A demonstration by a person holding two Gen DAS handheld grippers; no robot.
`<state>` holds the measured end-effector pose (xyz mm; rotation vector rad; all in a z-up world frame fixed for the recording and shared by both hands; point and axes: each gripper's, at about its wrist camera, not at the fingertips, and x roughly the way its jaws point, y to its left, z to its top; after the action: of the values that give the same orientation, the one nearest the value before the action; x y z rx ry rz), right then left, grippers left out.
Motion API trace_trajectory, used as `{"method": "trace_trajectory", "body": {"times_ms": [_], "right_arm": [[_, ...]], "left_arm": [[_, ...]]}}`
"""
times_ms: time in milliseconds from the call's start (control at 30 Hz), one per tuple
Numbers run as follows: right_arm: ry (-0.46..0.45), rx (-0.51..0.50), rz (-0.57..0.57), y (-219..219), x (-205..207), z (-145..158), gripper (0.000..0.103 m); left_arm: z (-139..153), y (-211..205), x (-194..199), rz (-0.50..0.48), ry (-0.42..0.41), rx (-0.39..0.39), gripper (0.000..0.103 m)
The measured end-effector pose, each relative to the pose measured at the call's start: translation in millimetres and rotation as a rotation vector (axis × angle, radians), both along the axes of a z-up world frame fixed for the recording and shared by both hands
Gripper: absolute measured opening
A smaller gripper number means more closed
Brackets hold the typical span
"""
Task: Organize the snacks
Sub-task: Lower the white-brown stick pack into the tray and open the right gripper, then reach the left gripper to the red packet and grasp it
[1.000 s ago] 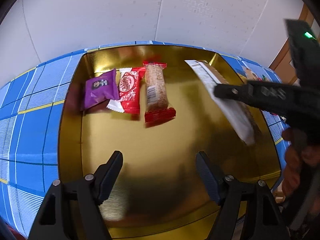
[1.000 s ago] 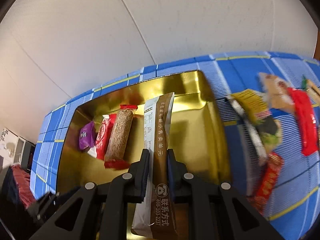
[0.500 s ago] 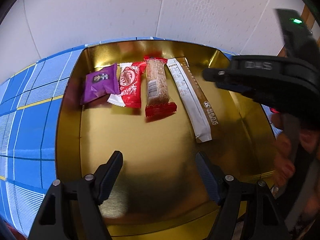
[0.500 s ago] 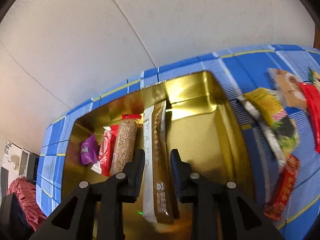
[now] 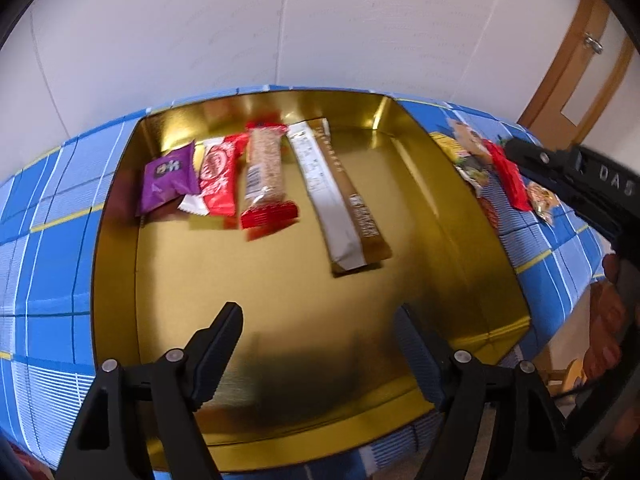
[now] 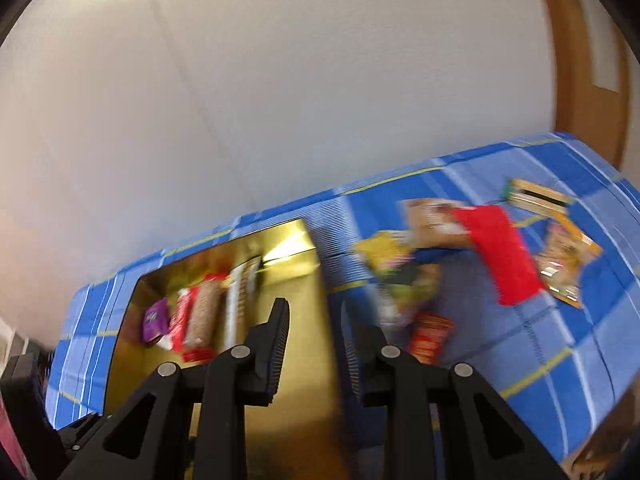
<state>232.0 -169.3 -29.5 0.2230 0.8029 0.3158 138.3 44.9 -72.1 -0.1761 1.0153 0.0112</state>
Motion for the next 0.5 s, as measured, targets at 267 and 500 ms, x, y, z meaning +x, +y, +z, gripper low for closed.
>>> {"method": "trace_trajectory", "body": {"times_ms": [267, 500], "right_arm": [[0.08, 0.003, -0.161, -87.1, -7.0, -45.9, 0.027], [0.045, -0.061, -0.206, -123.6, -21.7, -86.9, 0.027]], "left_arm": [[8.4, -30.9, -1.4, -0.067, -0.022, 0.026, 0.081], [16.3, -69.0, -0.1, -0.164, -0.038, 0.045, 0.081]]}}
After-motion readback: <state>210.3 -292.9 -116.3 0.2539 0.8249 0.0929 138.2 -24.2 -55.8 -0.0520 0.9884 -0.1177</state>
